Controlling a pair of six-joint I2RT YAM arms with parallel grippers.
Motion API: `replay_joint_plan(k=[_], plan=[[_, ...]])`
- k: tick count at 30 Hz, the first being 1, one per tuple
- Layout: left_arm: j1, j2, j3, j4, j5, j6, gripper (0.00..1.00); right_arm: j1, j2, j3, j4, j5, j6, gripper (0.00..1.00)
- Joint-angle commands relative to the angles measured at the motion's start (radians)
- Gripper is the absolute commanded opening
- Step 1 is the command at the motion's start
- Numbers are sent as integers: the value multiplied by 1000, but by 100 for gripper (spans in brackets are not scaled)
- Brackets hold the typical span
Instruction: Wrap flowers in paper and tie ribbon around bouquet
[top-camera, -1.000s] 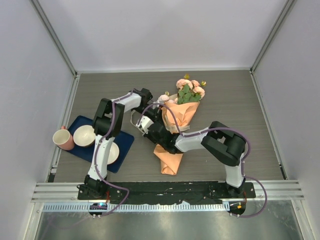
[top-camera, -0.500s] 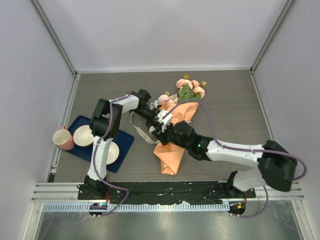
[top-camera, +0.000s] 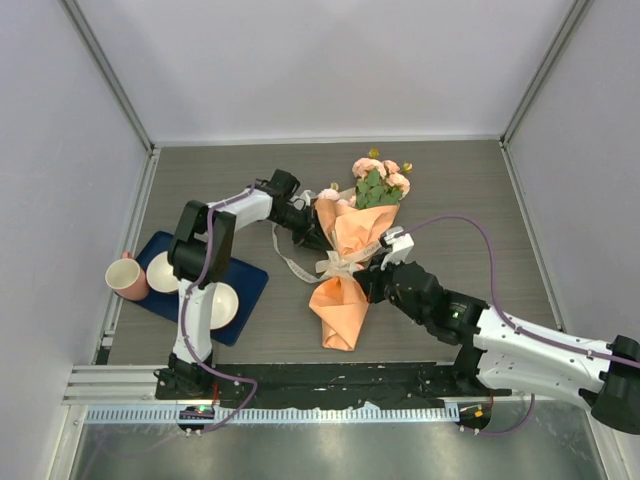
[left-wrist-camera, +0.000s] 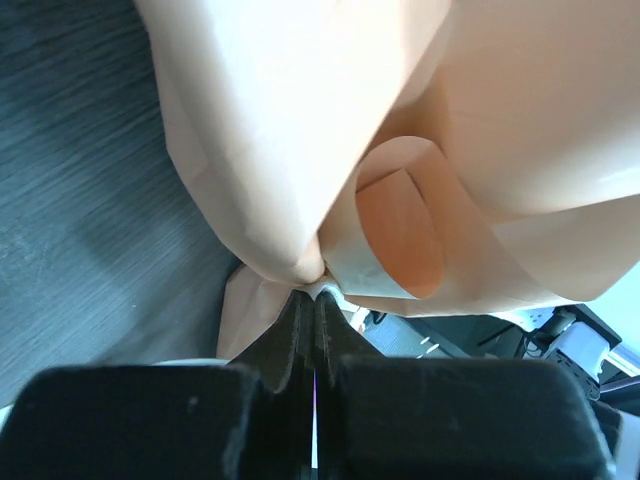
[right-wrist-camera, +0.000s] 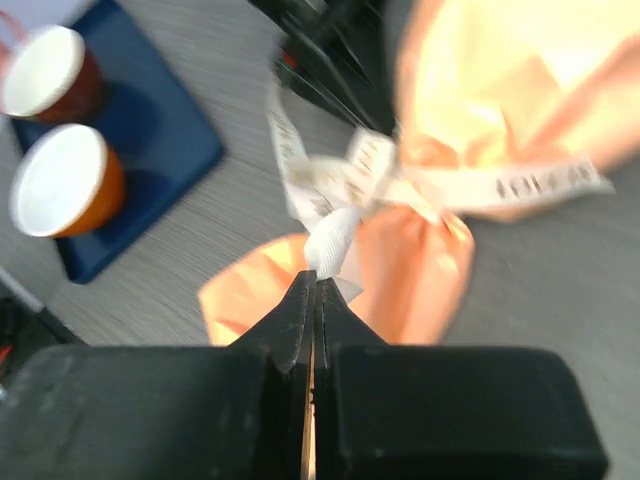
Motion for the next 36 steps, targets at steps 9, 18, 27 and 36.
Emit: replay_joint_plan(k=[9,18,27,36], plan=[[-56,-111,-24,49,2,-47,0,2,231,100,-498,92,354,7],[-73,-124,-46,66,7,-51,0,2,206,270,-414,66,-4,49],[-76,-154,-57,61,16,-45,0,-7,393,399,-286,89,-194,55],[-80,-190,-80,70,13,-50,0,-84,436,366,-200,-119,-288,53]])
